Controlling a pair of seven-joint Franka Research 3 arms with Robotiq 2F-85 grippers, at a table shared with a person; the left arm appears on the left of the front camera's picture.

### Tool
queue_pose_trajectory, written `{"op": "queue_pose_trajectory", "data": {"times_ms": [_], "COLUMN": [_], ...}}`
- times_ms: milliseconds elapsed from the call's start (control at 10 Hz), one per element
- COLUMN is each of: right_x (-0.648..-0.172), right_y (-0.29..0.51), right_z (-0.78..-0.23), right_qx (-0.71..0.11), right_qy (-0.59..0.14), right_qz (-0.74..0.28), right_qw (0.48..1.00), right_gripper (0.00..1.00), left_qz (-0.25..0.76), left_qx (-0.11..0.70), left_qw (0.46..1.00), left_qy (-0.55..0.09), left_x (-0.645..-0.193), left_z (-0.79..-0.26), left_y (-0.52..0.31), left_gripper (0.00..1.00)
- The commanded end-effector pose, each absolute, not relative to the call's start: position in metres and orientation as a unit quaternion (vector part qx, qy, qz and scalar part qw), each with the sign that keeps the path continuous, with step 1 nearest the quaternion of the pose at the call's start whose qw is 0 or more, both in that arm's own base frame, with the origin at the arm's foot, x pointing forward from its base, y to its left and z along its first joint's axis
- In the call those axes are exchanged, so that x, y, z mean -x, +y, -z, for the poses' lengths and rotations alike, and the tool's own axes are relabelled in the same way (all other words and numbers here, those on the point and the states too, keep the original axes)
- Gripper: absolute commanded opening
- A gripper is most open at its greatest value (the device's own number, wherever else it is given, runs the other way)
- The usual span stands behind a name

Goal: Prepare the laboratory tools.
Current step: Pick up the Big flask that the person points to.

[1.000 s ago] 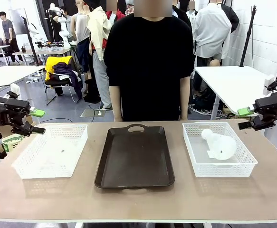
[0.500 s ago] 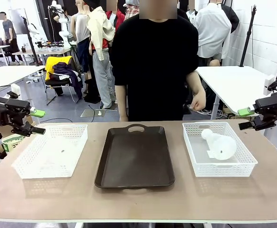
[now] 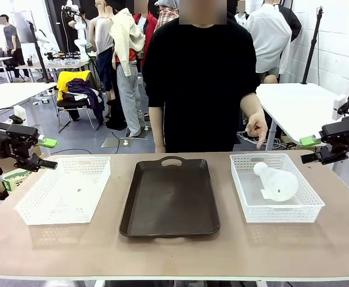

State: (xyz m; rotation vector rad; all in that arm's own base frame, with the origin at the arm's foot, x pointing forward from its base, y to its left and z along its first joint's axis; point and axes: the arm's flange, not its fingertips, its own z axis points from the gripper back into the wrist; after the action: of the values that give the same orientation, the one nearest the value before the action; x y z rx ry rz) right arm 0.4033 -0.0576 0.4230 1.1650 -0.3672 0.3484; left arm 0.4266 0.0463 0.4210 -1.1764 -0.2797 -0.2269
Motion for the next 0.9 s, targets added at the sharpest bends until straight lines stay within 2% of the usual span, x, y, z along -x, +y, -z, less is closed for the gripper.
{"op": "queue_pose_trajectory", "data": {"times_ms": [0, 800], "right_x": [-0.4044, -0.4044], "right_y": [-0.0557, -0.0557], "right_z": [-0.4237, -0.4237], "right_qx": [-0.552, -0.552], "right_qy": [-0.178, -0.178], "right_qz": [-0.164, -0.164], "right_qw": [0.798, 0.798], "right_gripper": [1.00, 1.00], "left_qz": [0.106, 0.106], "left_qx": [0.553, 0.553], "left_qw": [0.816, 0.816], "left_qy": [-0.134, -0.134], "left_x": [-0.4268, -0.4268], "left_z": [-0.4216, -0.4216], "left_y": [0.0473, 0.0473], "left_gripper": [1.00, 1.00]}}
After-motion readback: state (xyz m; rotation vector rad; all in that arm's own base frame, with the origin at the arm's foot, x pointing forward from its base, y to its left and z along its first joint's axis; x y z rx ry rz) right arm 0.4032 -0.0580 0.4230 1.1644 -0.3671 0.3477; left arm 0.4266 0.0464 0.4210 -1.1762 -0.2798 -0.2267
